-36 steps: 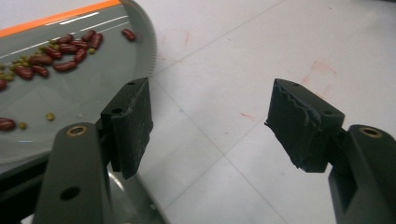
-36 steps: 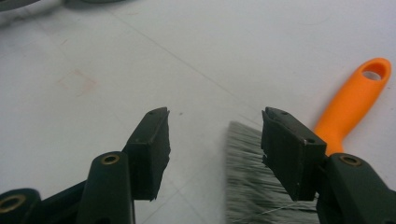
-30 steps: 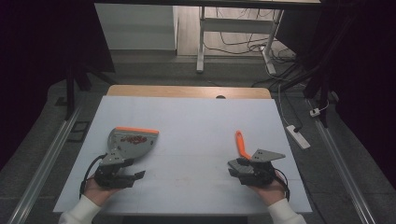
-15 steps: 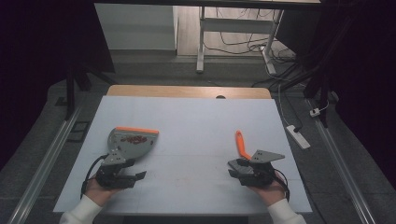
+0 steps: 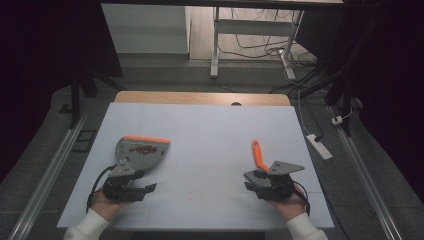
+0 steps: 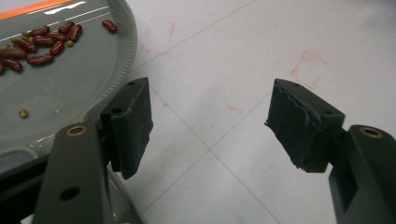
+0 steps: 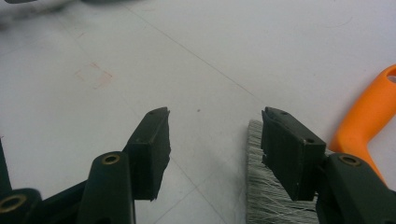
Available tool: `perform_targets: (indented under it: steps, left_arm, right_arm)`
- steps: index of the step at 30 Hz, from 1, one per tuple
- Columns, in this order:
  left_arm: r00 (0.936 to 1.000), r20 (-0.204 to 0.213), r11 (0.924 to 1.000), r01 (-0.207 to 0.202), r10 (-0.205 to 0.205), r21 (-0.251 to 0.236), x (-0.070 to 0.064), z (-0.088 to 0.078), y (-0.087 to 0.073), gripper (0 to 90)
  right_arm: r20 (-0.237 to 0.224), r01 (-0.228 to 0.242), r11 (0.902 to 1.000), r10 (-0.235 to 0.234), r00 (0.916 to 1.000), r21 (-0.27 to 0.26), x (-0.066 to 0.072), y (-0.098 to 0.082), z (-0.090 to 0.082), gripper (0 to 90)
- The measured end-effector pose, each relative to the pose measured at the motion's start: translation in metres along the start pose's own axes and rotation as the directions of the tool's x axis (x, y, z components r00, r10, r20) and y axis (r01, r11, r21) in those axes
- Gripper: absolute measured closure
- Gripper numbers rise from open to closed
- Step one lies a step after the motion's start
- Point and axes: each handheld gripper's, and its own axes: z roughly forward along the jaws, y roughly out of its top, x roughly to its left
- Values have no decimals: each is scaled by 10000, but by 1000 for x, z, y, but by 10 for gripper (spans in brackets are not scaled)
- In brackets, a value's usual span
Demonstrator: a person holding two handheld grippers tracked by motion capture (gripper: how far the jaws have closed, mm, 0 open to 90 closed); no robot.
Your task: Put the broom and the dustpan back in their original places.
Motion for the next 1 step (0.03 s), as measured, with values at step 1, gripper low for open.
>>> perform_targets:
  steps: [1]
  left_arm:
    - [10000,3,10000,33,-33,-12,0,0,0,317]
  right_arm:
    - [10,8,10000,-8,10000,-8,0,0,0,422]
